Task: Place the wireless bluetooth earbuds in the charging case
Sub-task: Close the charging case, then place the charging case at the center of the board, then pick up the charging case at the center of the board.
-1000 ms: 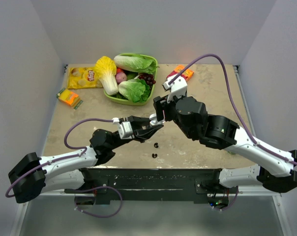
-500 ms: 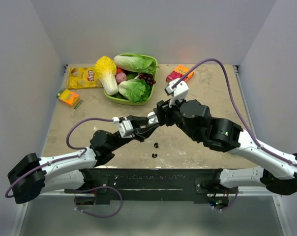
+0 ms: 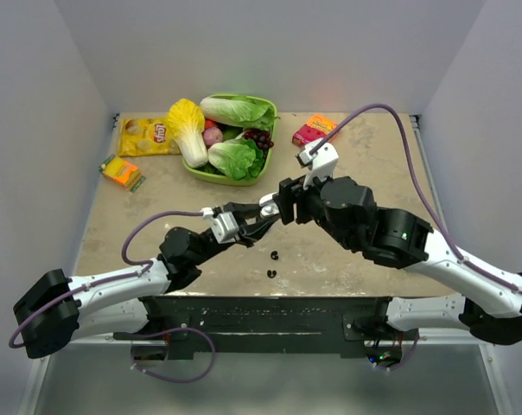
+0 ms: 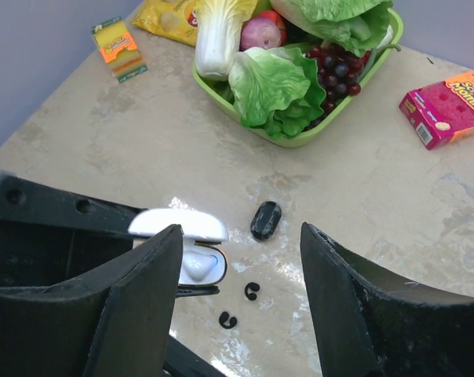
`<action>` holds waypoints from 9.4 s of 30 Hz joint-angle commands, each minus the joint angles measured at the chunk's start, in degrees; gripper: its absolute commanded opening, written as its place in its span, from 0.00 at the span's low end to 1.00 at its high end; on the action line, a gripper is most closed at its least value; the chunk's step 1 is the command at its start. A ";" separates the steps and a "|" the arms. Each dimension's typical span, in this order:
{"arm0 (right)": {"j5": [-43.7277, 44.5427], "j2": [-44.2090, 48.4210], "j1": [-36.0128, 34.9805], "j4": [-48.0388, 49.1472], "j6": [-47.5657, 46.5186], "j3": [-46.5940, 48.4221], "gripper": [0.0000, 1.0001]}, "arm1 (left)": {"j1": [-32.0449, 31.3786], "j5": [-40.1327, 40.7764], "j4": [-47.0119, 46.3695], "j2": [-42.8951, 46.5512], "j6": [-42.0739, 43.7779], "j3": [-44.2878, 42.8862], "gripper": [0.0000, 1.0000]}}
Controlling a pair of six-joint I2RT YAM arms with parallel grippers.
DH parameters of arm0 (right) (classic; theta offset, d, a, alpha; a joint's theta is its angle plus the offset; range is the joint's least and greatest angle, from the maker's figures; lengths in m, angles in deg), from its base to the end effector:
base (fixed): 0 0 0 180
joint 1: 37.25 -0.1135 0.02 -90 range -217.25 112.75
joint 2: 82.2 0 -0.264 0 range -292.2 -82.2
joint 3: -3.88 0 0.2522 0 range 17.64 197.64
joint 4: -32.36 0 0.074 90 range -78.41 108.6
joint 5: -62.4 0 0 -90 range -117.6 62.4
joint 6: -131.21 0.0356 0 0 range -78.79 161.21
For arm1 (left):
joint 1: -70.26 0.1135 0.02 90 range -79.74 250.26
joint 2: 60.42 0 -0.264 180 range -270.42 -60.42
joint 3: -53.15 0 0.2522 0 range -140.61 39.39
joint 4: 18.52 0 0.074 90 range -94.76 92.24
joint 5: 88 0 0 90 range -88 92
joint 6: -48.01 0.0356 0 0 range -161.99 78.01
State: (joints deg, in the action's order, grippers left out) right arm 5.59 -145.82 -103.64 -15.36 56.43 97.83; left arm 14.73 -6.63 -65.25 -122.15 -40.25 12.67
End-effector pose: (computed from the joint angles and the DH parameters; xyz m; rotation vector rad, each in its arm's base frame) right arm 0.1057 0.1933 0.4463 -0.4231 1.7990 0.4595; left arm 0.1250 -0.1915 0.3016 0.6836 0.9601 -0.9175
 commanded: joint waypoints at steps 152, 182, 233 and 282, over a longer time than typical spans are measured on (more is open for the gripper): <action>-5.86 16.59 8.38 18.84 12.11 -39.31 0.52 | 11.41 19.88 38.43 -35.21 -39.79 -14.06 0.04; -6.20 19.40 8.38 19.02 9.21 -39.58 0.72 | 11.32 17.09 40.00 -20.70 -23.63 -10.71 0.98; -2.87 24.42 8.38 15.14 10.70 -38.96 0.66 | 8.42 20.38 42.21 -21.69 -33.37 -11.08 0.33; -4.63 23.27 8.38 15.32 11.41 -37.47 0.67 | 5.52 31.12 75.08 -50.59 -42.17 -43.07 1.00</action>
State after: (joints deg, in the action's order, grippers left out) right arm 0.91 -122.73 -95.33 -1.15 67.16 58.18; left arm 20.70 25.70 9.55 -170.92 -80.16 -29.41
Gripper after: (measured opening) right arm 0.666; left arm 0.997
